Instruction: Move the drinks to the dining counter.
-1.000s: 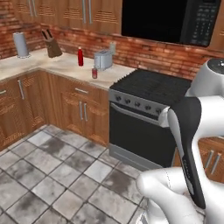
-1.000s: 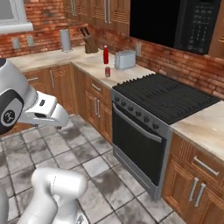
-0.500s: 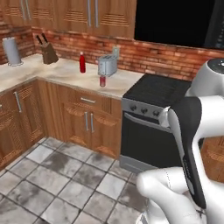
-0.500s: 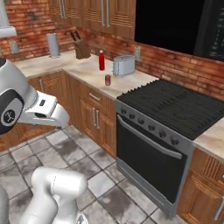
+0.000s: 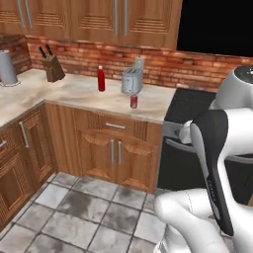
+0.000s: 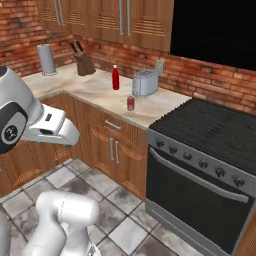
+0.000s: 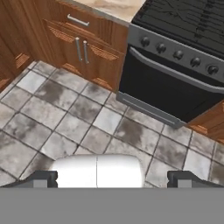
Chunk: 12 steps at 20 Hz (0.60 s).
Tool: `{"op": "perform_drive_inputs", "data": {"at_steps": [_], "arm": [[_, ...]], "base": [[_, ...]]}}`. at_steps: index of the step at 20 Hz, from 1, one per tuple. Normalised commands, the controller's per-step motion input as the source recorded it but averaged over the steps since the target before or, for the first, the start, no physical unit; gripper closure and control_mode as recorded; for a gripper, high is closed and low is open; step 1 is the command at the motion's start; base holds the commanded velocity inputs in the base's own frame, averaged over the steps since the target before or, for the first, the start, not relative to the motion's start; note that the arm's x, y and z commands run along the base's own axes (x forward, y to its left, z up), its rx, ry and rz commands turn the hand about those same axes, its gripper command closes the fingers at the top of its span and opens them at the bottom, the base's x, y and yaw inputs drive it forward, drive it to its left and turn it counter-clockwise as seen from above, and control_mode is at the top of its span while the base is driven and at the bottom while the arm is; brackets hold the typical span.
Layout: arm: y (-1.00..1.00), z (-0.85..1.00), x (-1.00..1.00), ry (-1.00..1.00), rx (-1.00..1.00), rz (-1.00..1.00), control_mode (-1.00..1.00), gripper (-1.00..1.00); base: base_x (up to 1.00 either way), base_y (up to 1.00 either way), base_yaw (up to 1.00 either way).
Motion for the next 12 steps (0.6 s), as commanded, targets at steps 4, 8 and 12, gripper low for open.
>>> {"op": "perform_drive_inputs", "data": {"at_steps": [4,8,12], "arm": [[0.00,0.00,0.00,0.00,0.00,0.00,1.00,-1.00],[0.00,0.00,0.00,0.00,0.00,0.00,1.00,-1.00],[0.00,0.00,0.00,0.00,0.00,0.00,1.00,-1.00]], "base": [[1.00,0.99,-0.28],[1.00,0.96,-0.27],[1.00,0.71,-0.32]]}}
